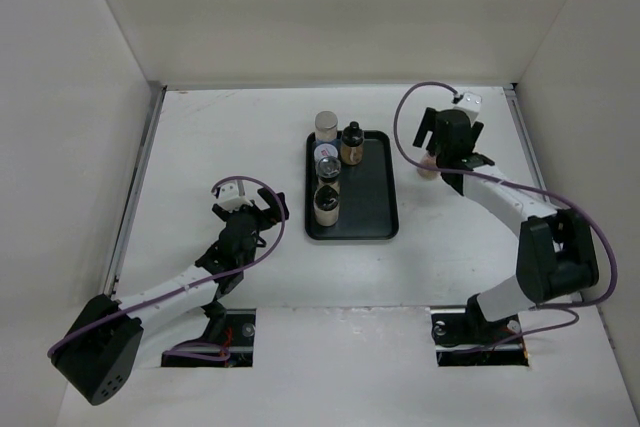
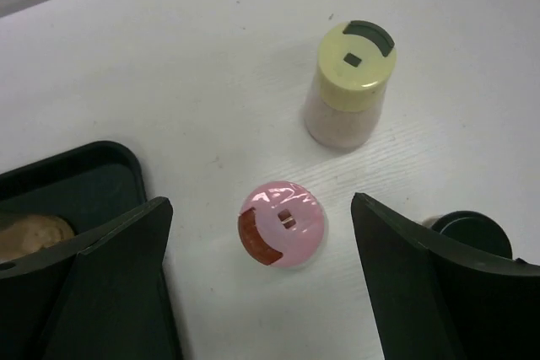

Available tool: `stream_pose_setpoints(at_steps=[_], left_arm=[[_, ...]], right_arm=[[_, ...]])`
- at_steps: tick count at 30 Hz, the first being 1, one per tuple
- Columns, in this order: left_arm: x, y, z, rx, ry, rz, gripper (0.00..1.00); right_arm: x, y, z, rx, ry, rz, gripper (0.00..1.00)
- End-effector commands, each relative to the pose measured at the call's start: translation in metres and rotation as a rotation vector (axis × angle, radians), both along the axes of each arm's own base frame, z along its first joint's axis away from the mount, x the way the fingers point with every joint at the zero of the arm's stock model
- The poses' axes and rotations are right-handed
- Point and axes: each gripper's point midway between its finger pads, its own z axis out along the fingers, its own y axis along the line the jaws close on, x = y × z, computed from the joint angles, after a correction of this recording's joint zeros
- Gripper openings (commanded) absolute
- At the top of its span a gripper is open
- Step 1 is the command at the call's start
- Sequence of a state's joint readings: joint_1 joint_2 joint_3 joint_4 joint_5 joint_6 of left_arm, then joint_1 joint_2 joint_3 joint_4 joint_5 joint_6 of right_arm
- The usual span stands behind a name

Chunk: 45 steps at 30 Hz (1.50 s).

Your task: Organize the condiment bottles

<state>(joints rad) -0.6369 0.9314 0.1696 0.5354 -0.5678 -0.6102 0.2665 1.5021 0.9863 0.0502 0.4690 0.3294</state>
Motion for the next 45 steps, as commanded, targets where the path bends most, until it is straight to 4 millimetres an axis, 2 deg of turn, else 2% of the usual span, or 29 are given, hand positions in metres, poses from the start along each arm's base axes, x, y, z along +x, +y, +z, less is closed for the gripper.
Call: stream_pose_setpoints(at_steps=[1, 3, 7, 12, 16, 19, 21, 25, 29, 31, 38, 45], left_arm=[[0.003, -0.003, 0.019, -0.046, -0.059, 0.0, 1.0], [0.003, 0.0, 0.019, -0.046, -0.062, 0.009, 1.0], [0.003, -0.002, 0.019, -0.047, -0.06, 0.003, 1.0], [0.004, -0.002, 0.018, -0.046, -0.055, -0.002, 1.0], [0.004, -0.002, 0.017, -0.045, -0.052, 0.002, 1.0], [0.003, -0.003, 0.019, -0.047, -0.06, 0.0, 1.0], [0.004, -0.003, 0.017, -0.043, -0.054, 0.003, 1.0], [0.004, -0.004, 0.017, -0.041, -0.051, -0.002, 1.0], [0.005, -0.003, 0.015, -0.041, -0.047, 0.0, 1.0], [0.004, -0.002, 0.017, -0.041, -0.054, 0.004, 1.0], [0.004, 0.0, 0.018, -0.044, -0.058, 0.01, 1.0], [0.003, -0.001, 0.017, -0.044, -0.055, 0.003, 1.0]], right_arm=[[0.004, -0.014, 0.006, -0.01, -0.026, -0.049, 0.94], [0.005, -0.021, -0.002, 0.009, -0.01, -0.062, 0.93], [0.01, -0.005, -0.018, 0.061, 0.03, 0.009, 0.89], [0.013, -0.002, -0.038, 0.06, 0.088, 0.015, 0.83], [0.016, -0.005, -0.032, 0.062, 0.063, -0.003, 0.57], [0.014, -0.003, -0.008, 0.034, 0.003, -0.02, 0.49], [0.012, 0.01, 0.012, 0.026, -0.054, 0.003, 0.48], [0.011, 0.065, 0.036, 0.041, -0.106, 0.133, 0.48], [0.022, 0.113, 0.033, 0.068, -0.105, 0.225, 0.49], [0.029, 0.128, 0.029, 0.06, -0.101, 0.243, 0.49], [0.054, 0.143, 0.014, 0.049, -0.084, 0.243, 0.5], [0.062, 0.145, -0.006, 0.047, -0.072, 0.223, 0.55]])
